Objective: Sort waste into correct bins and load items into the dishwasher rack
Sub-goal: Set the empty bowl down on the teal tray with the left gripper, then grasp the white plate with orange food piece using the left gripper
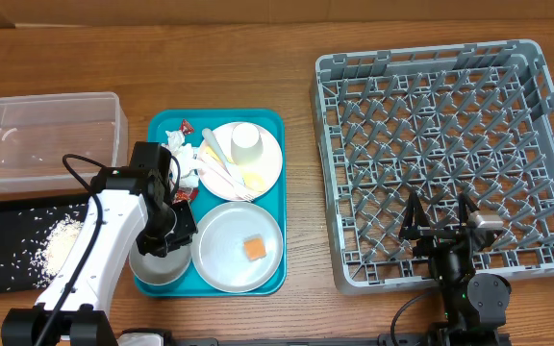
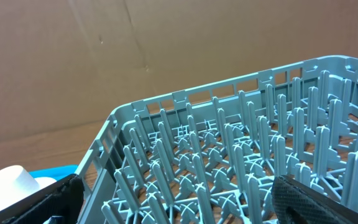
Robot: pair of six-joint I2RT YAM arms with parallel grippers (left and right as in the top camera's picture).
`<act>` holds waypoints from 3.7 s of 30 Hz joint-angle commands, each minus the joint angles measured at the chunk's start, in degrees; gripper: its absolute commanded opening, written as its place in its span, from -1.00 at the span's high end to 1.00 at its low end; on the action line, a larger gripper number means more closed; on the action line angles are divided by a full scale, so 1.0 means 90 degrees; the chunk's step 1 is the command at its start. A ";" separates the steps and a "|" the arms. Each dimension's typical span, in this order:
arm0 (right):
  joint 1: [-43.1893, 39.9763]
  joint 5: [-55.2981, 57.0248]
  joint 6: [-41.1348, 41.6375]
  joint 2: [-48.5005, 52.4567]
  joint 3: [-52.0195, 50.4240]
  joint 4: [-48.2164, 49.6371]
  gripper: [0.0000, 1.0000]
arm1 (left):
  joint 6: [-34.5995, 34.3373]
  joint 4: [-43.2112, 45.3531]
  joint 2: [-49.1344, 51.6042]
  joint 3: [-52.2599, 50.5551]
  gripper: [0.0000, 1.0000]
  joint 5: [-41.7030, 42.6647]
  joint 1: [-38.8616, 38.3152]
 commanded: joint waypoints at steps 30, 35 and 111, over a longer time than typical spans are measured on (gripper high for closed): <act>-0.0036 0.0036 -0.0049 -0.0051 -0.0066 0.0036 -1.00 | 0.1846 -0.0554 0.0075 0.1950 -0.32 0.1377 -0.0362; -0.0036 0.0039 -0.0049 -0.0051 -0.0066 0.0036 -1.00 | 0.1821 -0.0391 0.0075 0.1741 -0.25 0.1513 -0.1120; -0.0036 0.0039 -0.0049 -0.0051 -0.0066 0.0036 -1.00 | 0.0104 0.0792 0.1999 0.0551 0.92 -0.0041 -0.4915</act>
